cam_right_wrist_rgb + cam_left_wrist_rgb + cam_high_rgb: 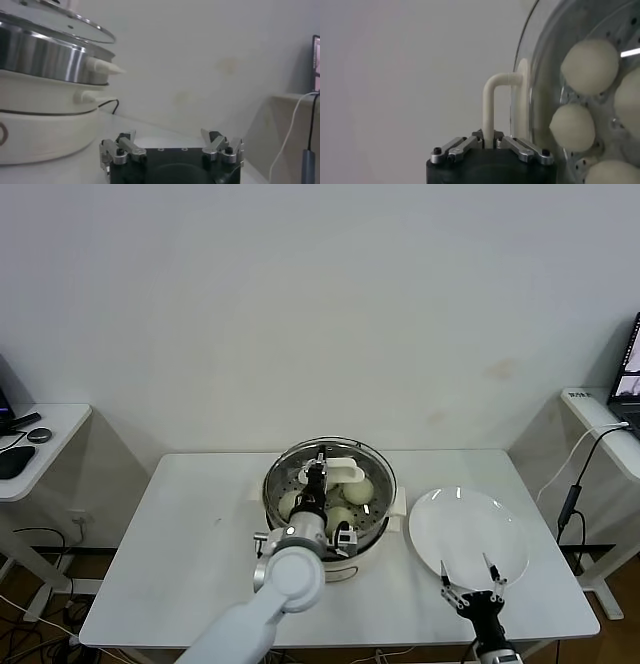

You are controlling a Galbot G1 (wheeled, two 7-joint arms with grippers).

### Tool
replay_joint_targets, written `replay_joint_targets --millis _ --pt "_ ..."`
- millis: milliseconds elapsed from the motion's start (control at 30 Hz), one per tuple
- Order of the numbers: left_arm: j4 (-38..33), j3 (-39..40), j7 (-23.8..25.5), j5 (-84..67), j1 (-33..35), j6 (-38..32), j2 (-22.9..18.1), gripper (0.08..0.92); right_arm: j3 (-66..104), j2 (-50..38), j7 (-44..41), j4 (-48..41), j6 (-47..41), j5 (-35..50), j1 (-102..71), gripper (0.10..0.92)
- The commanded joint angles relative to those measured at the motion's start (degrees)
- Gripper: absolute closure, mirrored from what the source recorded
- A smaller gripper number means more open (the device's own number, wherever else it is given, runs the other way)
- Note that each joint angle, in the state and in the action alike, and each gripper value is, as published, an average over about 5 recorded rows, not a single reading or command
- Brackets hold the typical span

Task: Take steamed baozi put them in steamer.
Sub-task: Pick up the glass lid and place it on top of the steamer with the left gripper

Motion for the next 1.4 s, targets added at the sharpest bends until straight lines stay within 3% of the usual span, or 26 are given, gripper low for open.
replay_joint_targets --millis 33,1033,1233,1400 --pt "3.5 0.7 -0.6 1.4 -0.5 -0.5 -1.5 0.825 -0.1 -0.1 0.0 0.1 0.0 0.0 -0.2 0.203" --pt "4.9 -2.1 -2.8 0.5 1.3 -1.9 -1.8 0.825 -0.3 -0.1 -0.4 0.3 0.1 -0.2 -0.6 0.203" --pt "1.9 -3.1 -4.3 -2.5 2.3 -1.8 -1.8 0.820 -0.3 -0.1 -0.5 0.4 0.0 -0.2 -0.7 0.203" --pt "-5.0 -4.5 -7.4 -12.0 5.8 -3.1 -0.6 0.712 -0.3 0.0 -0.5 0.3 -0.1 -0.3 -0.7 0.203"
